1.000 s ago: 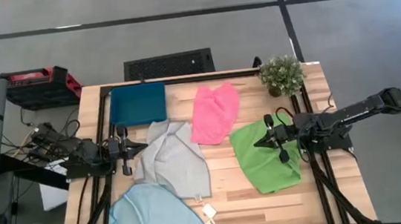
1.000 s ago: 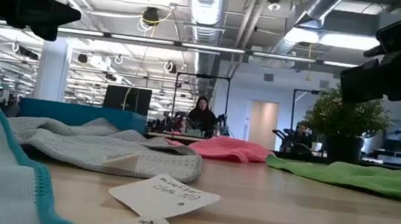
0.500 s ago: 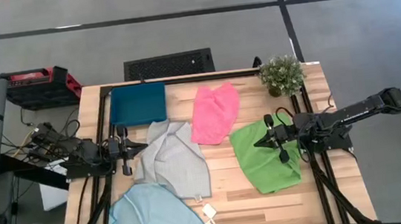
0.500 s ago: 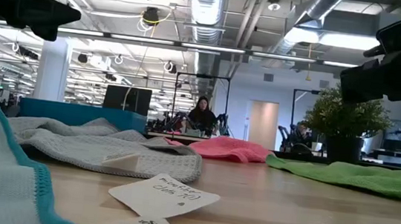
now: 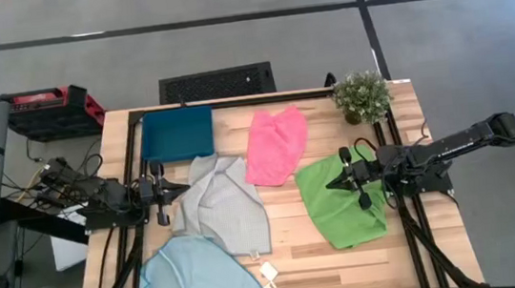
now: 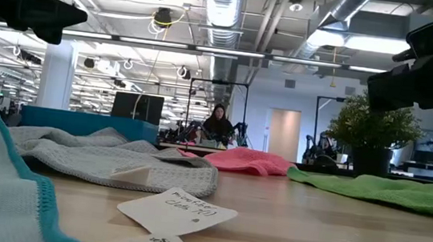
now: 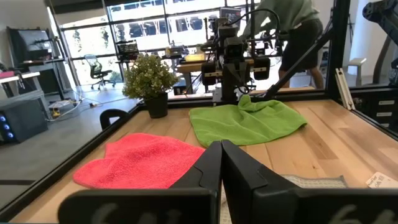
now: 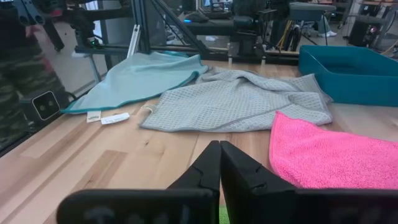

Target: Fold microfiber towels

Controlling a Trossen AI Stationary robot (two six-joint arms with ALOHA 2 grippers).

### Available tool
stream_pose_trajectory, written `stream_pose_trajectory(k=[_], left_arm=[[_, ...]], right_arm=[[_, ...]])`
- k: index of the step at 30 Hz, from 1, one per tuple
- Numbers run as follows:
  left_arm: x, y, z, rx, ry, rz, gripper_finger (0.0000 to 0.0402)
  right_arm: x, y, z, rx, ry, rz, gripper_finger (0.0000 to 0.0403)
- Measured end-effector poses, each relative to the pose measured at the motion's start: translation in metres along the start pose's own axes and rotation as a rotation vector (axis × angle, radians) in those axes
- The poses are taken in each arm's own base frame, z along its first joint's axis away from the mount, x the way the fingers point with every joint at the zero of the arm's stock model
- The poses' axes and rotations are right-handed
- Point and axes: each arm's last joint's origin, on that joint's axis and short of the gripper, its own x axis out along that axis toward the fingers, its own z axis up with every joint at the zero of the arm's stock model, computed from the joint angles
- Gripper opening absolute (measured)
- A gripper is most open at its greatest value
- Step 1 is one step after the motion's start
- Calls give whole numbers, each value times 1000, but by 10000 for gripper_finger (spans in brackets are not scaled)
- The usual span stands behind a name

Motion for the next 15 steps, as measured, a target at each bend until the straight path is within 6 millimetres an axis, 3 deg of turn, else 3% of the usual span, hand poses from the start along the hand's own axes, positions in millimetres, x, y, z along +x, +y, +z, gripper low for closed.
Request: stream_pose_trajectory(k=[15], left_arm=[[0, 0, 0, -2, -4, 1, 0]], right_arm=[[0, 0, 0, 0, 0, 0, 33]])
